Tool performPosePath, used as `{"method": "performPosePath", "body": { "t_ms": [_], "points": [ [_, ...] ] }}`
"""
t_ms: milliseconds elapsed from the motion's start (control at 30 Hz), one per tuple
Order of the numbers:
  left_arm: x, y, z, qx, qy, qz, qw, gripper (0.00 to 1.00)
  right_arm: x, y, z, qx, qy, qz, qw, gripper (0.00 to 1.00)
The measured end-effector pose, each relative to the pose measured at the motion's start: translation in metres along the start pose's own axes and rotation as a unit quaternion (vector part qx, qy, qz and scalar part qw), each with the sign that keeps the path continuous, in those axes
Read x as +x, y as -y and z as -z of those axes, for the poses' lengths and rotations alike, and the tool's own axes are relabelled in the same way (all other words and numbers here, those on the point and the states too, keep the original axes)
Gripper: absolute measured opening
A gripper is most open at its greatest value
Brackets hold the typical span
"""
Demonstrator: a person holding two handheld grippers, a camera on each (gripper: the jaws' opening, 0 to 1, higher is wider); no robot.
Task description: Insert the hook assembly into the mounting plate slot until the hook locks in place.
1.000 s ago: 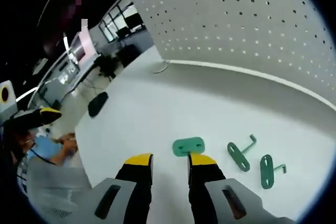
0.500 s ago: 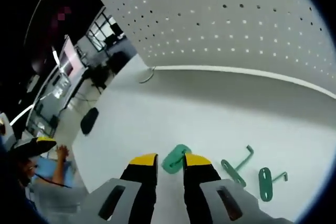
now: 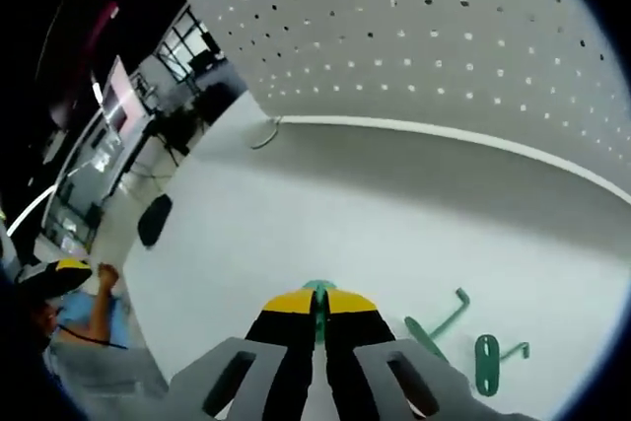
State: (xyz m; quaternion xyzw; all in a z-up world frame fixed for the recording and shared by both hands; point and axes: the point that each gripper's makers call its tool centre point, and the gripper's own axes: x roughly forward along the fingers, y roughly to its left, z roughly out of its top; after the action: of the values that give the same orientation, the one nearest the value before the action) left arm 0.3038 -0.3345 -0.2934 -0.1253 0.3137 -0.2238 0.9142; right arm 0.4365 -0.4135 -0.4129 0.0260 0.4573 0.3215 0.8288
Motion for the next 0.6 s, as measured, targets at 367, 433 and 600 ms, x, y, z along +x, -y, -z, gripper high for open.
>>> {"method": "performPosePath", "body": {
  "t_ms": [367, 433, 600],
  "points": [
    [-0.004, 0.004, -0.006, 0.010, 0.006, -0.002, 0.9999, 0.93, -0.015, 0.005, -0.013, -0.047, 0.017, 0.005, 0.9988, 0.00],
    [-0.004, 0.006, -0.008, 0.011, 0.006, -0.001, 0.9999, 0.93, -0.019, 0.005, -0.019, -0.056, 0.025, 0.008, 0.9981, 0.00],
    [-0.002, 0.018, -0.009, 0.014, 0.004, 0.012, 0.9998, 0.94, -0.030, 0.004, -0.027, -0.074, 0.037, 0.011, 0.9965, 0.00]
  ]
}}
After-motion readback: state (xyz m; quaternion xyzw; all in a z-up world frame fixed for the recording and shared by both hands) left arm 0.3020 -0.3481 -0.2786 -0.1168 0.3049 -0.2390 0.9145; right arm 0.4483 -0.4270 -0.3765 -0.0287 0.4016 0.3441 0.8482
